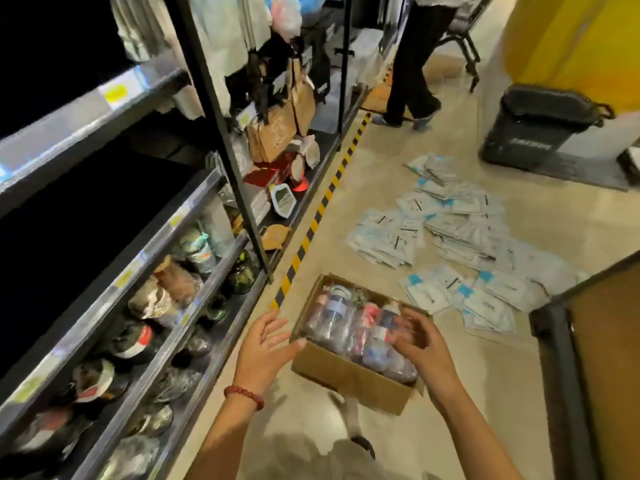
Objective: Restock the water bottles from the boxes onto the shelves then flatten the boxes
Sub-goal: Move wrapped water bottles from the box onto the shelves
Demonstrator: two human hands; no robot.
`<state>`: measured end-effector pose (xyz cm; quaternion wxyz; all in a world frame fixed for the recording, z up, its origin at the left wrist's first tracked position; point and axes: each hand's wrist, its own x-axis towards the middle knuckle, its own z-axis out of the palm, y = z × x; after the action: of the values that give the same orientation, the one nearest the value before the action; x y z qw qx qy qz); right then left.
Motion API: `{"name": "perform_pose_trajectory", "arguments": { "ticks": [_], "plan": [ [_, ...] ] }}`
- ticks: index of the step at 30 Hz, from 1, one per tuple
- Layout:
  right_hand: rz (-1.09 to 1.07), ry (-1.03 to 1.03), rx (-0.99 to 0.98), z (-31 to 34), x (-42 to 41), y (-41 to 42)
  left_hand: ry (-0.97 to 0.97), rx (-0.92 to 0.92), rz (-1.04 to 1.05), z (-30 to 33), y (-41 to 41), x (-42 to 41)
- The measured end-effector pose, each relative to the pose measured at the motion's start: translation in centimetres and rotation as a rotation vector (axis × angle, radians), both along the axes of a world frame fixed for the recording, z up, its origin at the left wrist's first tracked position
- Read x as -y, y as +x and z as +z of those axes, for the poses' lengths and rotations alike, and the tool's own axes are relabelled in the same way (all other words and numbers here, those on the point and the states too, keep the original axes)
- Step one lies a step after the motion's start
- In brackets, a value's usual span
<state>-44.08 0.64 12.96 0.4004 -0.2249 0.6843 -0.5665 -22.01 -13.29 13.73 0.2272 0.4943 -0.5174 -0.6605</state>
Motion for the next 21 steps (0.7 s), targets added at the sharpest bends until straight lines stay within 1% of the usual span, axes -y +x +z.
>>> {"name": "perform_pose_trajectory", "arguments": {
  "ticks": [6,10,13,21],
  "plan": [
    [-0.17,0.069,0.082,-3.1,-3.1,-6.0,0.045,0.045,-0.152,-3.4,-9.4,0.1],
    [-0.215,0.135,0.135,-5.6,-3.0,-8.0,0.151,0.073,-0.205,-4.1,-13.1,1.3],
    [-0.284,0.18,0.255,-7.5,-1.4,-8.8,0.124,0.161,-0.243,-5.9,-15.3,3.0],
    [-0.327,0.338,0.225,-13.9,6.4,-10.6,0.167,0.284,-0.397,-14.2,-19.9,10.5]
  ]
}}
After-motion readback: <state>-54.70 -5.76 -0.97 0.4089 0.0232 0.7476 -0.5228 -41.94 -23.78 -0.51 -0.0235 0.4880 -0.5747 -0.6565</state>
